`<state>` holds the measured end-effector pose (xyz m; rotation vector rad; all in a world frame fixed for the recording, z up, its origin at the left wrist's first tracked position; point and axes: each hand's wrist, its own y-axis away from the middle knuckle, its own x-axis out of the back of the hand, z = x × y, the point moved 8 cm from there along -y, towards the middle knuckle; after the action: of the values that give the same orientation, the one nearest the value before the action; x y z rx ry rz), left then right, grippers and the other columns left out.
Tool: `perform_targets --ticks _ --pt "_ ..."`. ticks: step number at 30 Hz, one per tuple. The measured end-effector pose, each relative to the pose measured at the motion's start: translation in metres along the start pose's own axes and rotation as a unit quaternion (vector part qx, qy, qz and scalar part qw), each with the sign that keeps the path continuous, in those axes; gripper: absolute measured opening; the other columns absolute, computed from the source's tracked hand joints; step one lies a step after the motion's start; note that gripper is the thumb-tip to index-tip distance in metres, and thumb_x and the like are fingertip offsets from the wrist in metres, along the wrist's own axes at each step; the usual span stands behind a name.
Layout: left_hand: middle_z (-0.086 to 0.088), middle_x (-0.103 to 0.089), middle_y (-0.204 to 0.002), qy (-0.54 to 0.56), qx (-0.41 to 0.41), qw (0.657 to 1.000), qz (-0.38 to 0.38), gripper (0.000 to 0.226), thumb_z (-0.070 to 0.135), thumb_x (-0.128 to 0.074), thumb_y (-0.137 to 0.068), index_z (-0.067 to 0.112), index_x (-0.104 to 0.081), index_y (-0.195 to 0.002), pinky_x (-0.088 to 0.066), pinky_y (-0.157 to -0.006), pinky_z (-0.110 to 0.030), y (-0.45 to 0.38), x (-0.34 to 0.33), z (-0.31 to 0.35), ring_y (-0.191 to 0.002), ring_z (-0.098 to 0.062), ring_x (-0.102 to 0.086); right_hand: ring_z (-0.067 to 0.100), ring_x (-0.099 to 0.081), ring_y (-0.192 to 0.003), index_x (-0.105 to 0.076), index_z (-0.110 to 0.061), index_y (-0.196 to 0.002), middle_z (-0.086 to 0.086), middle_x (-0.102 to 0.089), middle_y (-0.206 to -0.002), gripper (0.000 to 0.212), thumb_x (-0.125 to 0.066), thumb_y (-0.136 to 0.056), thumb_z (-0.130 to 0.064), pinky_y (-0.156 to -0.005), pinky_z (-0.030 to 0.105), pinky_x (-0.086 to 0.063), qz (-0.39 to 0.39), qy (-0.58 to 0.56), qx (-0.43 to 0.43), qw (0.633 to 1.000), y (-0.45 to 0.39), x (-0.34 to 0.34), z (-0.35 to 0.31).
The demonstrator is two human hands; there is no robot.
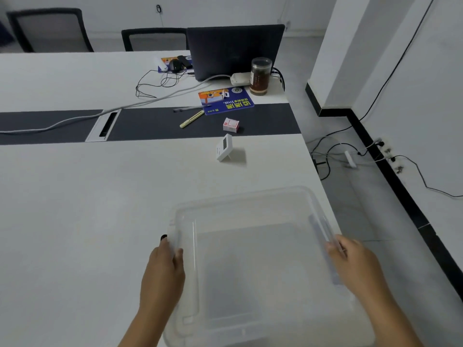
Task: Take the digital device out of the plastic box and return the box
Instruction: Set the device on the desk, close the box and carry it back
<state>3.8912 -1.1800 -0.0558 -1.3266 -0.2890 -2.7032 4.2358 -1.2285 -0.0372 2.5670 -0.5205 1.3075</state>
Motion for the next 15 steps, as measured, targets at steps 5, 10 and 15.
perform_targets --ticks 5,10,15 --pt "-0.022 -0.058 -0.112 0.002 0.005 1.0 -0.006 0.039 0.017 -0.039 -0.091 0.0 -0.04 -0.126 -0.038 -0.072 -0.036 -0.002 -0.003 -0.005 -0.104 -0.036 -0.052 0.032 -0.041 -0.055 -0.05 0.003 -0.062 0.009 -0.044 -0.055 0.033 -0.054 -0.083 -0.022 -0.049 0.034 -0.03 0.005 0.003 -0.01 1.0 0.003 -0.002 0.002" --pt "-0.02 -0.061 -0.105 -0.019 0.008 1.0 -0.002 0.036 0.019 -0.039 -0.091 0.0 -0.043 -0.121 -0.035 -0.066 -0.034 0.001 -0.006 -0.011 -0.099 -0.036 -0.054 0.022 -0.038 -0.048 -0.041 -0.009 -0.059 0.0 -0.038 -0.049 0.029 -0.045 -0.077 -0.031 -0.048 0.017 -0.03 0.001 -0.028 -0.012 1.0 0.015 -0.007 0.003" --pt "-0.02 -0.058 -0.088 -0.026 -0.015 1.0 -0.006 0.032 0.015 -0.04 -0.09 -0.005 -0.045 -0.114 -0.037 -0.063 -0.036 -0.015 -0.003 0.0 -0.08 -0.032 -0.05 0.025 -0.04 -0.049 -0.043 -0.011 -0.058 0.0 -0.039 -0.05 0.044 -0.028 -0.064 -0.052 -0.048 0.018 -0.031 0.037 -0.047 -0.017 0.998 0.01 -0.005 -0.004"
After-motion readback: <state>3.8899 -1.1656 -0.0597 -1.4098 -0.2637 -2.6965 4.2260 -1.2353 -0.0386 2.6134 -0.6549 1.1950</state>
